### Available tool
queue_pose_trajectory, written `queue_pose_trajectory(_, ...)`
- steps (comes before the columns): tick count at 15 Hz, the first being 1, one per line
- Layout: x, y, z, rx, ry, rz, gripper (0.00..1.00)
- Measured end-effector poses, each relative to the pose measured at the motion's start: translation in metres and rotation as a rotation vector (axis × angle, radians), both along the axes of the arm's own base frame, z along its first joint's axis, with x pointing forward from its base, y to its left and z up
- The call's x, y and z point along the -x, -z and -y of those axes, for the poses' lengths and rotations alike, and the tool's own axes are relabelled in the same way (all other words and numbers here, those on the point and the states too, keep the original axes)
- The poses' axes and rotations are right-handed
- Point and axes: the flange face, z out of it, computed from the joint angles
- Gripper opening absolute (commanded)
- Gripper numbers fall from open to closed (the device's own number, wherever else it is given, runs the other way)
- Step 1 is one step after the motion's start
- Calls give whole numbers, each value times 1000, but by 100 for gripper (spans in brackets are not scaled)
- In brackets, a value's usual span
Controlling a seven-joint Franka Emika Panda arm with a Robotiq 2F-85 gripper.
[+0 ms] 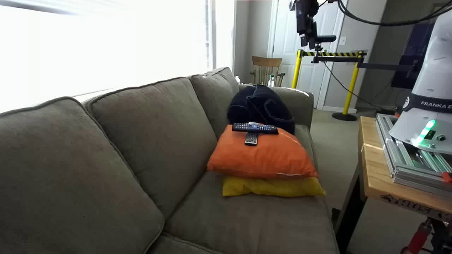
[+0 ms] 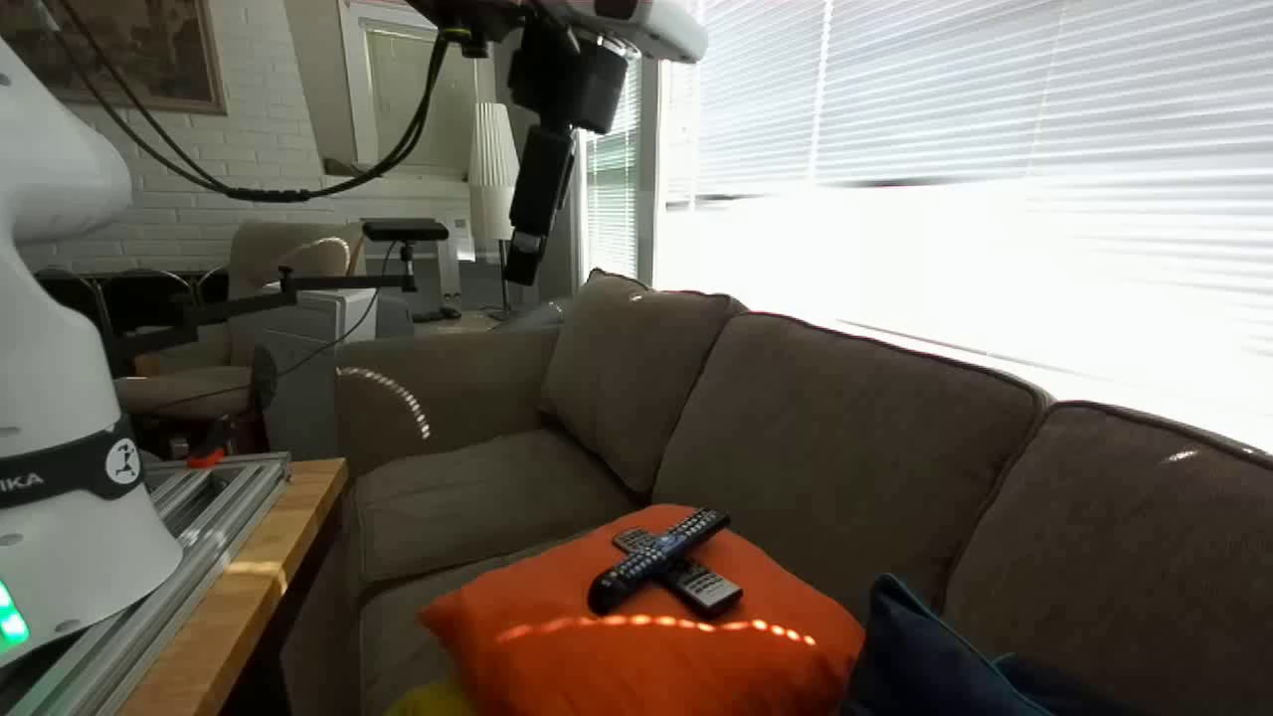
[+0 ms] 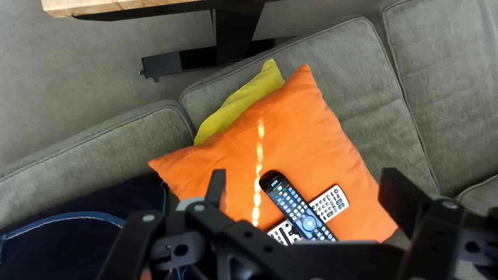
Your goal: Swap the positions of the remotes
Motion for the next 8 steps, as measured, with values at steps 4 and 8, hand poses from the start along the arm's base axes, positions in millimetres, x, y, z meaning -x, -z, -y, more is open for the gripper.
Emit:
queue_pose_trajectory(4,0,0,0,0,0,0,100)
queue_pose_trajectory(8,-2,0,0,3,1,10,100)
